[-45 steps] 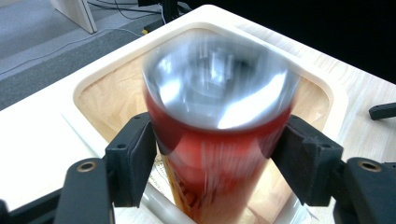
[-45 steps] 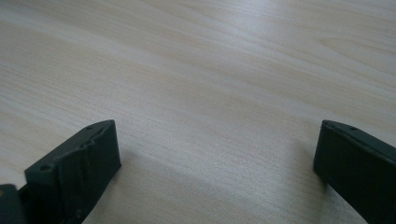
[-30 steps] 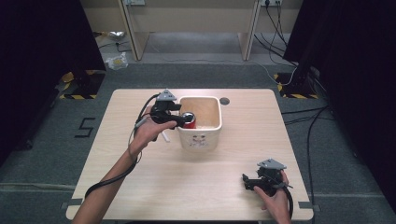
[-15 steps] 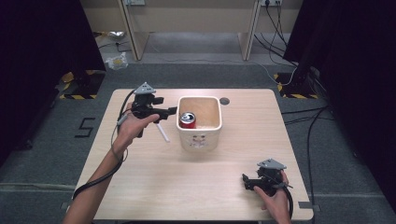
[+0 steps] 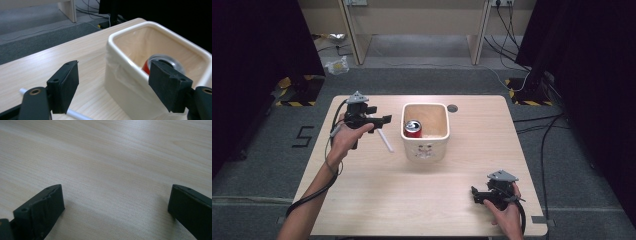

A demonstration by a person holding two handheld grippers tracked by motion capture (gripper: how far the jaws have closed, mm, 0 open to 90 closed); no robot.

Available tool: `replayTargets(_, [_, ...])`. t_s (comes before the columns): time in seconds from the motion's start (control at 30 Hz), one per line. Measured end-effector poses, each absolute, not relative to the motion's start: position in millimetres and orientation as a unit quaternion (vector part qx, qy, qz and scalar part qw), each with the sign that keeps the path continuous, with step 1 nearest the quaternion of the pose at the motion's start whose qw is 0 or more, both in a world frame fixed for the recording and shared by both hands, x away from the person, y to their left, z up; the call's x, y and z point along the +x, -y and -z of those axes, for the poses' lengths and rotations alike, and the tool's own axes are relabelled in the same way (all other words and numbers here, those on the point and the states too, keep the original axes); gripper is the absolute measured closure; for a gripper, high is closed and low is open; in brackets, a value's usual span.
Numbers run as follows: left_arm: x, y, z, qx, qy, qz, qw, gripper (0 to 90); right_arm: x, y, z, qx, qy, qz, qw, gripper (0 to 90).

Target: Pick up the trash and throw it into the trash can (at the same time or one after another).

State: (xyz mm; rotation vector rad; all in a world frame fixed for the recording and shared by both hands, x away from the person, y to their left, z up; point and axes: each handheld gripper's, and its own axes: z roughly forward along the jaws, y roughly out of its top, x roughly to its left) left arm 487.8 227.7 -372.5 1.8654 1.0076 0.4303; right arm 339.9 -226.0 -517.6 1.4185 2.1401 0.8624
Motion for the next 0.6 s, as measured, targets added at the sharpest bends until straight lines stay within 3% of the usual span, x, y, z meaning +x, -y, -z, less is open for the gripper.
replayTargets(0.6, [509, -240, 427, 0.749, -0.467, -0.186, 0.431, 30.0, 340, 226, 518, 0.510, -0.772, -0.311, 0.216, 0.7])
